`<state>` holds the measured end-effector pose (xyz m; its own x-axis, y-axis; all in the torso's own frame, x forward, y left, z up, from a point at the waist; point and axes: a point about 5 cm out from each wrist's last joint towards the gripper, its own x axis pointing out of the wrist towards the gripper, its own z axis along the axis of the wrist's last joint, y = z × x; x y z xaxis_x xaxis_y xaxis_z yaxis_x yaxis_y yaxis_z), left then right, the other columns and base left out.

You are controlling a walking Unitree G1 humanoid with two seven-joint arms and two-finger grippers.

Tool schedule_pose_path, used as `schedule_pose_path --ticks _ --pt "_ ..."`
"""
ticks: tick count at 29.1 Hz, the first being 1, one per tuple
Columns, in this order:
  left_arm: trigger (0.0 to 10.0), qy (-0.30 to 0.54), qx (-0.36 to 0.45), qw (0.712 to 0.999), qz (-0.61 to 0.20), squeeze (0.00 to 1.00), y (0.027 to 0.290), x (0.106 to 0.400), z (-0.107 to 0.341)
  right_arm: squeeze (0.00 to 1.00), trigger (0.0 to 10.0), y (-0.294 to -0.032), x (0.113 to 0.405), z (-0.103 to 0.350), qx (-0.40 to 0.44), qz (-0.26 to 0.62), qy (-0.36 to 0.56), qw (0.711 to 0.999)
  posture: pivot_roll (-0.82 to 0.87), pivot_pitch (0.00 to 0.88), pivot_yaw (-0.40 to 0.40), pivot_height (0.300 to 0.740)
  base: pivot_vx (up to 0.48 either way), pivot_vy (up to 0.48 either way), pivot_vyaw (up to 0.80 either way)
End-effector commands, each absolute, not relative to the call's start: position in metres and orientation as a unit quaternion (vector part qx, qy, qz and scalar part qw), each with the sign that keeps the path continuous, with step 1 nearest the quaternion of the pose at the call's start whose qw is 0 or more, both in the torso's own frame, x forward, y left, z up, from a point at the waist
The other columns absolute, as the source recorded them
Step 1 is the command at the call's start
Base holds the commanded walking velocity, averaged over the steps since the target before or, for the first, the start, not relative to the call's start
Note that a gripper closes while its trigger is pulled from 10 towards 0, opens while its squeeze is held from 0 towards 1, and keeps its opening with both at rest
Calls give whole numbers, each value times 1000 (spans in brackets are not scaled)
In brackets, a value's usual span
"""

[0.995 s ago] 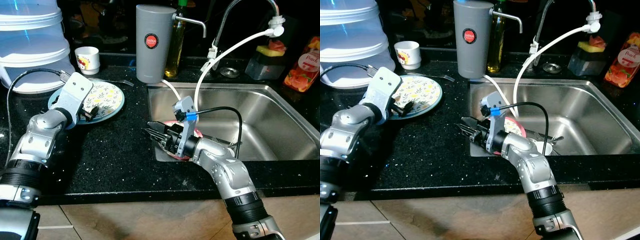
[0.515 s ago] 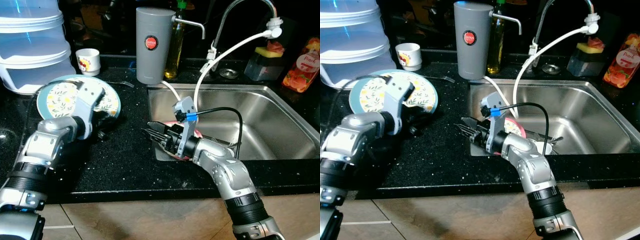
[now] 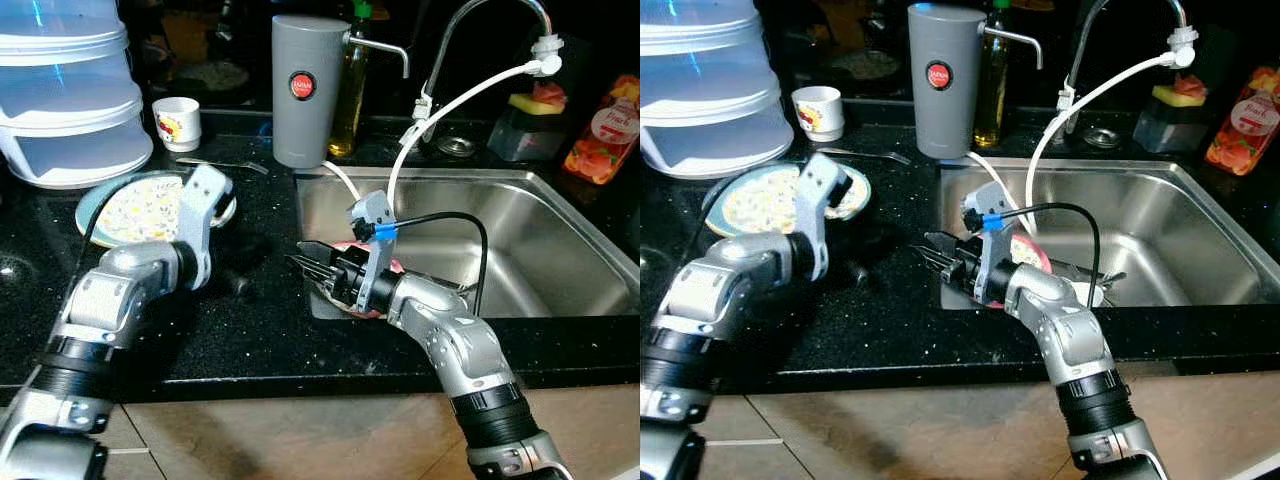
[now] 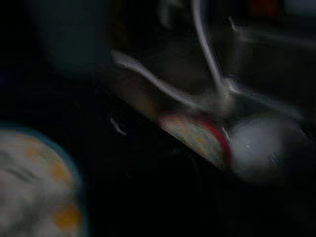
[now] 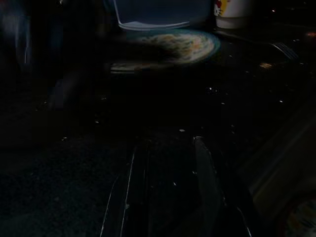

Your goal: Kitchen organization

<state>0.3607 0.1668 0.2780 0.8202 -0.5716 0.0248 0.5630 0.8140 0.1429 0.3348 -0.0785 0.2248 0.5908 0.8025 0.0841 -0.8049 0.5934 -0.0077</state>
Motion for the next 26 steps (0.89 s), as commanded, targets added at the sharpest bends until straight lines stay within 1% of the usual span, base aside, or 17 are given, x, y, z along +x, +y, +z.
schedule_pose_path --ticks 1,2,3,5,6,7,8,9,10,11,12,13,17,18,19,20,26 --pt "4745 -82 62 970 -218 0 182 365 298 0 10000 -83 336 227 8 446 -43 894 126 91 -26 740 0 0 0" --pt "8118 -91 92 979 -156 0 195 369 303 0 10000 -83 336 228 8 446 -43 894 129 93 -28 740 0 0 0" --pt "10000 -100 108 985 -89 0 209 371 308 0 10000 -83 337 228 8 446 -43 894 129 93 -28 740 0 0 0" --pt "10000 -98 137 986 -15 0 229 372 311 0 10000 -83 337 228 9 446 -44 894 132 91 -32 740 0 0 0" --pt "10000 -98 137 986 -15 0 229 372 311 0 10000 -83 337 228 9 446 -44 894 132 91 -32 740 0 0 0" --pt "10000 -83 152 985 13 55 239 373 308 0 10000 -82 337 228 10 446 -44 894 134 91 -32 740 0 0 0" --pt "10000 -66 172 982 36 1000 247 373 305 0 10000 -81 337 228 10 447 -44 893 134 91 -32 740 0 0 0" --pt "10000 -42 187 980 53 1000 256 373 298 0 10000 -81 337 228 11 448 -45 893 134 91 -32 740 0 0 0" --pt "10000 -42 187 980 53 1000 256 373 298 0 10000 -81 337 228 11 448 -45 893 134 91 -32 740 0 0 0" --pt "10000 -19 183 980 69 1000 265 372 291 0 10000 -80 337 228 11 449 -45 892 135 90 -30 740 0 0 0" --pt "10000 28 163 980 110 1000 284 370 274 0 10000 -79 337 229 11 451 -46 891 135 90 -29 740 0 0 0" --pt "10000 41 158 979 122 1000 290 369 269 0 10000 -79 337 229 11 451 -46 891 135 90 -29 740 0 0 0" --pt "10000 52 155 977 138 1000 298 367 263 0 10000 -79 337 229 11 451 -46 891 134 90 -28 740 0 0 0" --pt "10000 61 152 975 149 765 304 367 257 0 10000 -79 337 229 11 452 -46 891 134 90 -28 740 0 0 0" --pt "10000 73 146 974 157 0 310 365 250 0 10000 -79 337 228 12 453 -45 890 134 92 -28 740 0 0 0" --pt "10000 107 130 975 148 0 316 364 233 0 10000 -79 336 227 10 455 -43 889 134 92 -28 740 0 0 0" --pt "10000 134 116 978 108 0 314 365 220 0 10000 -79 336 226 9 455 -42 889 135 94 -29 740 0 0 0"
